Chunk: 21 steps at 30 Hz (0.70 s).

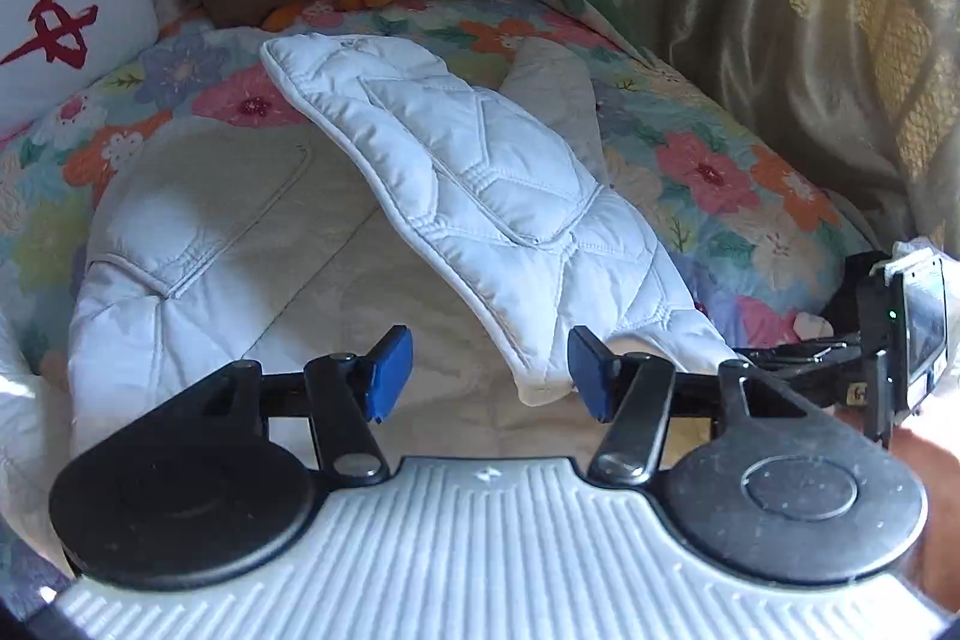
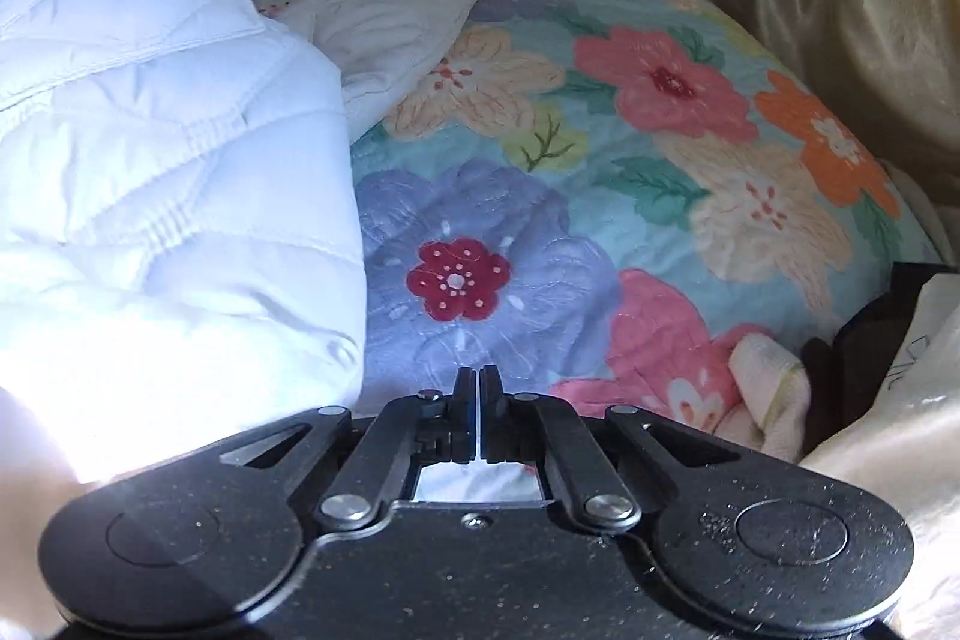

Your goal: Fold clothes

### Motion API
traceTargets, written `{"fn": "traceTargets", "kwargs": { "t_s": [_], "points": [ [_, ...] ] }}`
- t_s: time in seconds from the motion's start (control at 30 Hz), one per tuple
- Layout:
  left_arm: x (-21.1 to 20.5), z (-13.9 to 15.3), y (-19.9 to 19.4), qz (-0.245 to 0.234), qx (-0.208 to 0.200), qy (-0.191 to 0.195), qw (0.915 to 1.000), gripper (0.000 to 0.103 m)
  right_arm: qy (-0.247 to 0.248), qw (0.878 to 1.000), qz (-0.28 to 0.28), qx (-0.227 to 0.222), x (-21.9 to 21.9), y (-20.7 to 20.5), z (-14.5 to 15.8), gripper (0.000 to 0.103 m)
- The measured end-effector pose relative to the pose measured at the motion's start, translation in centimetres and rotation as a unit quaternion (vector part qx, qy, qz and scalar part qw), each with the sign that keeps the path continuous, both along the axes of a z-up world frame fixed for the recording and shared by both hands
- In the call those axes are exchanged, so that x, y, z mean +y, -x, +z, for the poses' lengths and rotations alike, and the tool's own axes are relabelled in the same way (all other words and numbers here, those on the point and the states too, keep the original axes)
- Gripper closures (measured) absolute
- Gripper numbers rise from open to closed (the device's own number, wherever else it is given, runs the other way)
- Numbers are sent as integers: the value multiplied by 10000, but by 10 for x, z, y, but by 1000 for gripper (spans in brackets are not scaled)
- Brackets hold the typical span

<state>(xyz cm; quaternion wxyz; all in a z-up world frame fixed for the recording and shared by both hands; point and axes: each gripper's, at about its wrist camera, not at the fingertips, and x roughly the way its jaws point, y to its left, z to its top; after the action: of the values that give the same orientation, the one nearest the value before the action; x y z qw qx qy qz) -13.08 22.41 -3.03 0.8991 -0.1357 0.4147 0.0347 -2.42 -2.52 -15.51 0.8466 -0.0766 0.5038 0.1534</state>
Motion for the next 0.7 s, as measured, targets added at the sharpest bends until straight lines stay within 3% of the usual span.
{"fn": "traceTargets", "kwargs": {
  "t_s": [0.07, 0.13, 0.2, 0.23, 0.27, 0.4, 0.43, 0.47, 0.53, 0.6, 0.7],
  "points": [
    [8, -9, -22, 183, 92, 52, 9998, 43, -783, 9969, -94, 36, -12, -2, 10, 97],
    [15, -20, -39, 438, 107, 45, 9990, 40, -1263, 9918, -190, -80, -22, -3, 20, 84],
    [25, -24, -53, 477, -20, 65, 9988, 21, -1671, 9851, -336, -212, -30, -3, 29, 60],
    [34, -31, -61, 498, -14, 116, 9987, 5, -1891, 9808, -437, -193, -36, -7, 29, 59],
    [42, -38, -71, 576, 57, 168, 9982, 0, -2129, 9756, -513, -141, -40, -12, 29, 58],
    [66, -76, -104, 813, 545, 597, 9934, 2, -3219, 9440, -660, 305, -51, -41, 20, 49],
    [68, -82, -104, 817, 459, 820, 9922, 23, -3442, 9354, -688, 438, -51, -46, 16, 49],
    [67, -83, -102, 837, 362, 995, 9909, 62, -3637, 9270, -716, 567, -49, -51, 11, 48],
    [59, -80, -96, 677, 287, 921, 9930, 97, -3857, 9167, -701, 777, -45, -55, 5, 48],
    [48, -69, -81, 537, 64, 866, 9948, 97, -3865, 9162, -651, 829, -41, -55, 4, 47],
    [32, -56, -58, 185, -173, 1211, 9923, 98, -3811, 9199, -654, 649, -42, -49, 10, 42]
  ]
}}
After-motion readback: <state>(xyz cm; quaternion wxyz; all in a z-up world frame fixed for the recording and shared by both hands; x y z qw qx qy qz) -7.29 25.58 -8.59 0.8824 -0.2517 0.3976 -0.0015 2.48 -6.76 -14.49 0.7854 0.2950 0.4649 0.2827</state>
